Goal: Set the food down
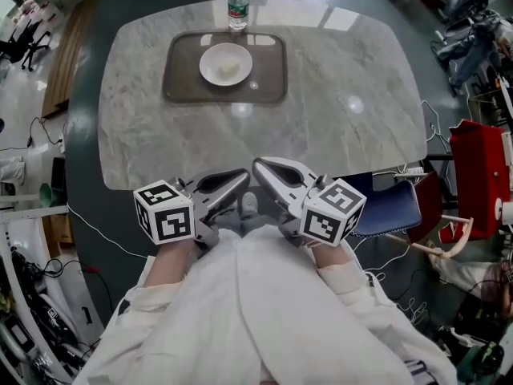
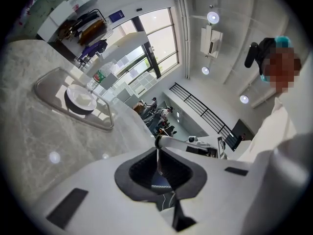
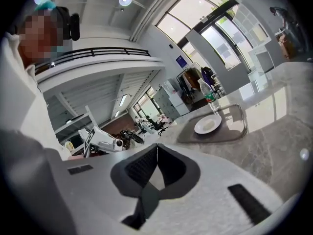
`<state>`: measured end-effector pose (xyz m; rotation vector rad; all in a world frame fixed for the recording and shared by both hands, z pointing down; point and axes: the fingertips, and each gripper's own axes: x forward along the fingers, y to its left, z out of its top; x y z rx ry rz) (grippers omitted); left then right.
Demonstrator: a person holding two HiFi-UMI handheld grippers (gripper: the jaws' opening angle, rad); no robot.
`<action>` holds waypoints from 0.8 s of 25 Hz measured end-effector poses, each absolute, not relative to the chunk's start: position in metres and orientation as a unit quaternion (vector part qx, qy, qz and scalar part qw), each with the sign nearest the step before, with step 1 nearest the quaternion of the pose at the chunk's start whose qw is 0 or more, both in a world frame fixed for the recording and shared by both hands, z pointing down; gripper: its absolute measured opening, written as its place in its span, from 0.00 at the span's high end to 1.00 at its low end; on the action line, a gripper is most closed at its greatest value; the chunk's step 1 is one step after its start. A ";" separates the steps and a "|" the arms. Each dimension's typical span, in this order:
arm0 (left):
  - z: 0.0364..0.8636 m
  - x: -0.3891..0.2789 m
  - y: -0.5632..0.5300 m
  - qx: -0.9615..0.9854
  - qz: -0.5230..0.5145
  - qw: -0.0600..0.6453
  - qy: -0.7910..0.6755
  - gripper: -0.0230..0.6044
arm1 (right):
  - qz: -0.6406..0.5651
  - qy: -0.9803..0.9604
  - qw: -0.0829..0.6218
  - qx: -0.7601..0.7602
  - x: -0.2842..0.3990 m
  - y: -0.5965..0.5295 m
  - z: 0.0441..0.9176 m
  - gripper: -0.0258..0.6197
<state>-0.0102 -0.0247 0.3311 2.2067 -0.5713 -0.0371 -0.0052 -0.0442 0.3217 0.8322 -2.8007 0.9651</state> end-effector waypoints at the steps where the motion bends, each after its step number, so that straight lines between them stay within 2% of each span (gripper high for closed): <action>1: 0.330 -0.012 -0.025 0.880 -0.018 0.414 -0.234 0.91 | 0.308 -0.910 0.031 0.275 -0.004 -0.044 0.319 0.95; 12: 0.315 -0.042 -0.042 0.890 0.011 0.298 -0.346 0.93 | 0.267 -0.913 0.049 0.305 0.004 -0.047 0.308 0.96; 20: 0.321 -0.033 -0.039 0.896 0.031 0.305 -0.321 0.94 | 0.262 -0.913 0.057 0.308 0.010 -0.053 0.304 0.96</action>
